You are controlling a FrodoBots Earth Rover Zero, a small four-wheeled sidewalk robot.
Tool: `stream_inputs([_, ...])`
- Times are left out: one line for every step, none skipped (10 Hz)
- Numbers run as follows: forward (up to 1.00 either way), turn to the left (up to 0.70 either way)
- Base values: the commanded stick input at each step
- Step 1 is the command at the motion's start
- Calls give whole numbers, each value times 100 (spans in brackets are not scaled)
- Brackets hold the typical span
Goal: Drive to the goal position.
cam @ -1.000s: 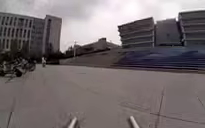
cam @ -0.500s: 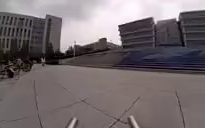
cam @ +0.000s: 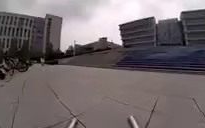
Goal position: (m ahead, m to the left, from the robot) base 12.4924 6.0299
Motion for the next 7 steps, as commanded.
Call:
stream_inputs([100, 7])
stream_inputs([100, 17])
stream_inputs([100, 11])
stream_inputs([100, 3])
stream_inputs([100, 9])
stream_inputs([100, 17])
stream_inputs([100, 6])
